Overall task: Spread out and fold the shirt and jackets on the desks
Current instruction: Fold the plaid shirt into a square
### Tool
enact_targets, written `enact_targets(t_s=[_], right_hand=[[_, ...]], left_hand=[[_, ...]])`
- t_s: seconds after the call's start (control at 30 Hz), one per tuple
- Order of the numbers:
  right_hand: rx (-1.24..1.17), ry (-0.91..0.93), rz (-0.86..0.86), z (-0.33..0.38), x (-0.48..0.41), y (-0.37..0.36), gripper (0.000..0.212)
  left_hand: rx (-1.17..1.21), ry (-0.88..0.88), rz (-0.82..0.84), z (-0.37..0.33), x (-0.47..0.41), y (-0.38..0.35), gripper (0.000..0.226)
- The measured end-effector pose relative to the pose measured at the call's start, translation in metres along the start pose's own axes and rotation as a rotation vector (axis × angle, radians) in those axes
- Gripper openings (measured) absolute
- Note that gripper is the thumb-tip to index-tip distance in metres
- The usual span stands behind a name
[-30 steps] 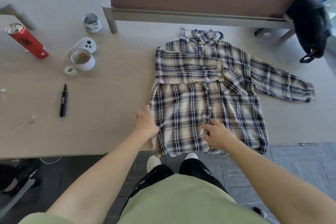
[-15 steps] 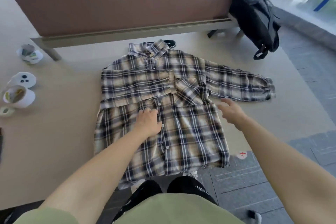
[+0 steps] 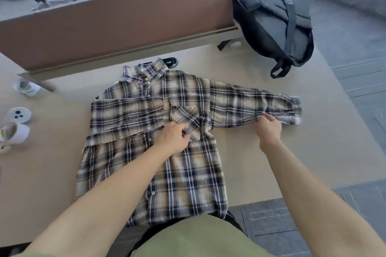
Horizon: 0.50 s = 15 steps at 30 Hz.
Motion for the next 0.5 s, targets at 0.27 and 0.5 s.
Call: enact_targets(t_s=[0.27, 0.5], right_hand=[[0.576, 1.532, 0.515, 0.028, 0.109, -0.055, 0.029], [0.743, 1.628, 0.743, 0.001, 0.111, -0.077, 0.029]], left_hand=[[1.264, 0.079, 0.095, -0.083, -0.013, 0.041, 0.089], [0.521, 0.012, 0.010, -0.068, -0.027, 0.038, 0.024]])
Point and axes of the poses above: each hand's wrist, its own x-axis away from the middle knuckle, its own y-axis out of the back of the hand, z = x × y, the point moved 3 cm from there along -x, towards the middle knuckle, and after that the axes turned 10 degrees about -z, right-handed, at the moved point
